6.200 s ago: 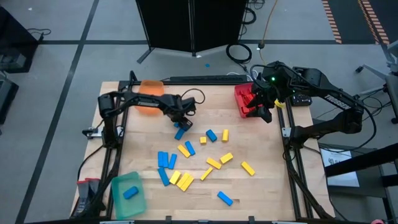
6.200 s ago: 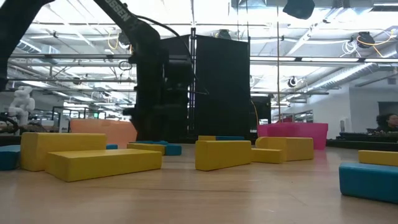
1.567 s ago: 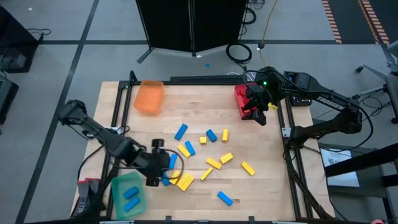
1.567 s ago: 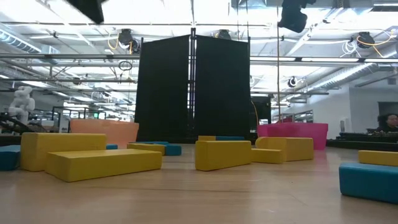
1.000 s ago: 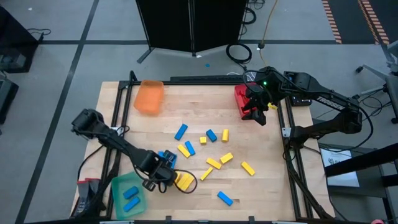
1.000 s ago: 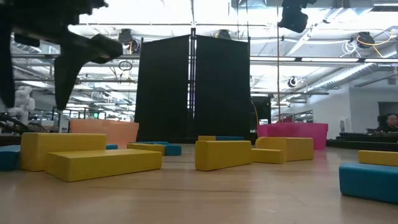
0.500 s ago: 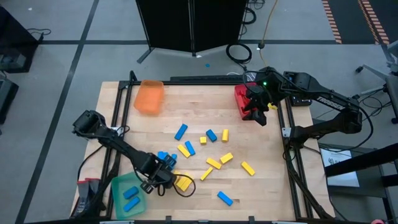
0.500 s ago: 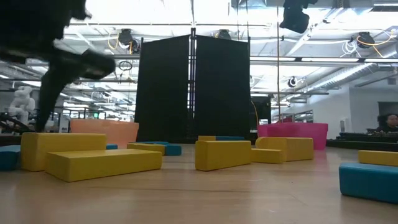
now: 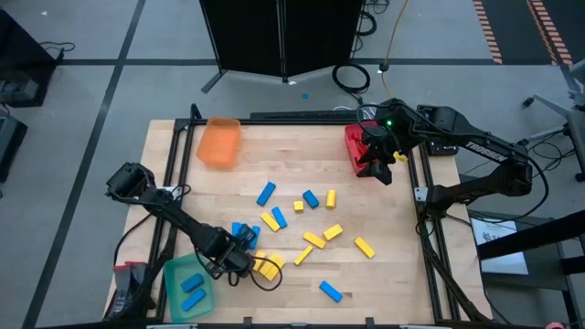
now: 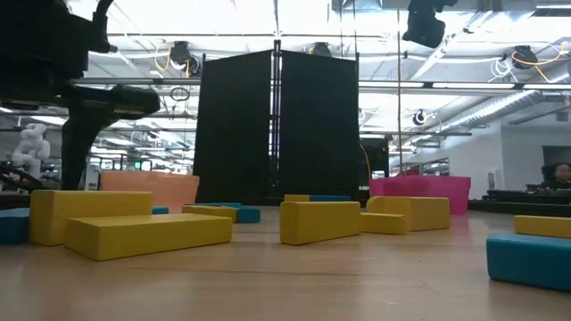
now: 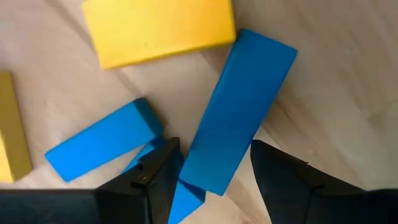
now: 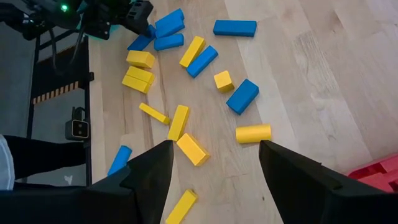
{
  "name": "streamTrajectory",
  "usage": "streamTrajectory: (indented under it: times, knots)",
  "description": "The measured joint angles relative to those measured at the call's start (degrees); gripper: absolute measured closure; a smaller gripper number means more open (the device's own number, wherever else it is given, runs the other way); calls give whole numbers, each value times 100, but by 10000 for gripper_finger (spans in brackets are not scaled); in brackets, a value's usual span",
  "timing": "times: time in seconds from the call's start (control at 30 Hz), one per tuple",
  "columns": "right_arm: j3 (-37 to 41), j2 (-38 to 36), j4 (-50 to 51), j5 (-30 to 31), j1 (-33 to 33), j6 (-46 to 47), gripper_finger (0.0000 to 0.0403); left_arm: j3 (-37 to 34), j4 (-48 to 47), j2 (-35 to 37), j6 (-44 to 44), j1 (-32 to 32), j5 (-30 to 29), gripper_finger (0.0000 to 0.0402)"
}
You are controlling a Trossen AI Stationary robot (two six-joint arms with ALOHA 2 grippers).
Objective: Sort blocks
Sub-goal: Put the blue block into the green transparent bin
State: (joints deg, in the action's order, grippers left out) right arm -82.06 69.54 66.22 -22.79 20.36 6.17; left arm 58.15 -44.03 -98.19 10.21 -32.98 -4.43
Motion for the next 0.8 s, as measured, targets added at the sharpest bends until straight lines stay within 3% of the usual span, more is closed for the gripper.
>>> streamTrajectory:
  times: [0.3,0.63,0.8]
  knots:
    - [0,0,0,0,0,0,167,-77,444,0,818,1,558,197]
    - [0,0,0,0,0,20,167,-84,622,-415,1008,33,630,197]
    - [0,0,0,0,0,21,167,-76,515,-520,980,37,740,241]
